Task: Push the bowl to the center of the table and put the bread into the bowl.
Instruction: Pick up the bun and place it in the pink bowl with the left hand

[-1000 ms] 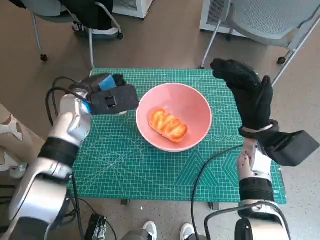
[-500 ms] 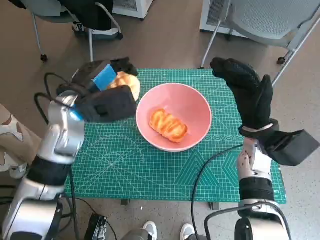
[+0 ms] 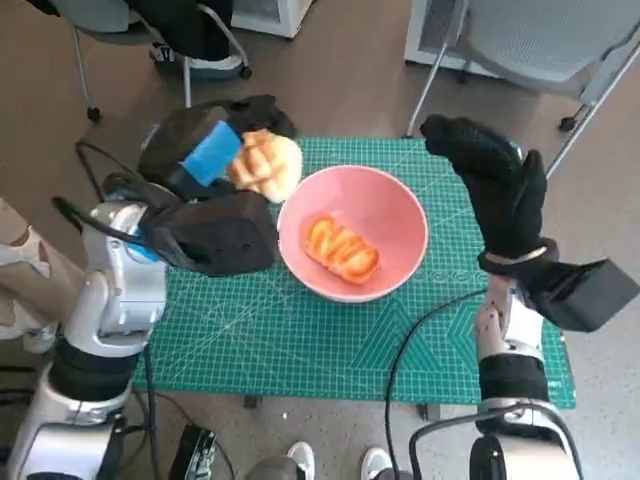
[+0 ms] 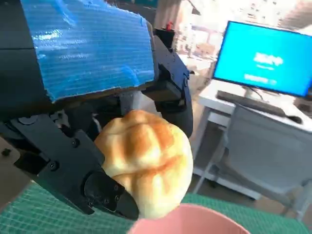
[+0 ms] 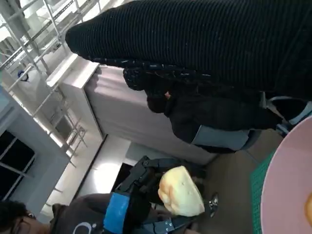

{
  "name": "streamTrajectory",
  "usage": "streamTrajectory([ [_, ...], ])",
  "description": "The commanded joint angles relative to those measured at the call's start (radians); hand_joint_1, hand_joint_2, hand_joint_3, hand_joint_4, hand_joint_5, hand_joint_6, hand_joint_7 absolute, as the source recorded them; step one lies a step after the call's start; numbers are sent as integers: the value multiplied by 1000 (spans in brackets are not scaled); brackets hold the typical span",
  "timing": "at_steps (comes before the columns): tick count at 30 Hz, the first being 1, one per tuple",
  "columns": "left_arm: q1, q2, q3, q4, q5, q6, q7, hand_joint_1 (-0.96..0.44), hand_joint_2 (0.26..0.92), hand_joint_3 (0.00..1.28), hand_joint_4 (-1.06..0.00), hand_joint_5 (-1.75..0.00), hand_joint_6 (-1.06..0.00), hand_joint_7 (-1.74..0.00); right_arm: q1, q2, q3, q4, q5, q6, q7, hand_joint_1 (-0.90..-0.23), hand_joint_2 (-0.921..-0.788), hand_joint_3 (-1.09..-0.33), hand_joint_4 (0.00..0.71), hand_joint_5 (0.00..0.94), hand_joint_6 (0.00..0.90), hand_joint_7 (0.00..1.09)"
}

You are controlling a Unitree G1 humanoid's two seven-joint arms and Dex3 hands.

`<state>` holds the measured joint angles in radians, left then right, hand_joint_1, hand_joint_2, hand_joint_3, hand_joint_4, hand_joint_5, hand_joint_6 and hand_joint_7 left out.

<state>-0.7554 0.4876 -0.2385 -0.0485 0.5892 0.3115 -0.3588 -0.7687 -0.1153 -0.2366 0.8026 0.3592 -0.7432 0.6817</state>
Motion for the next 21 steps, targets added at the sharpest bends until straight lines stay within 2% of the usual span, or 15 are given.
streamTrajectory([
  [1, -44, -46, -47, -12, 18, 17, -32, 2, 889, 66, -774, -1072, -675, -1123, 28, -4, -2, 2, 9, 17, 4, -676, -921, -730, 206, 1, 32, 529],
  [9, -90, -94, -92, 51, 15, -20, -37, 2, 916, 44, -743, -1091, -640, -1172, 34, -7, -4, -2, 8, 14, 1, -675, -921, -732, 205, 0, 32, 529],
  [21, -130, -128, -111, 204, 2, -127, -3, 2, 920, 42, -740, -1084, -630, -1193, 52, -7, -6, -24, 2, 13, -14, -674, -921, -733, 207, 2, 32, 532],
])
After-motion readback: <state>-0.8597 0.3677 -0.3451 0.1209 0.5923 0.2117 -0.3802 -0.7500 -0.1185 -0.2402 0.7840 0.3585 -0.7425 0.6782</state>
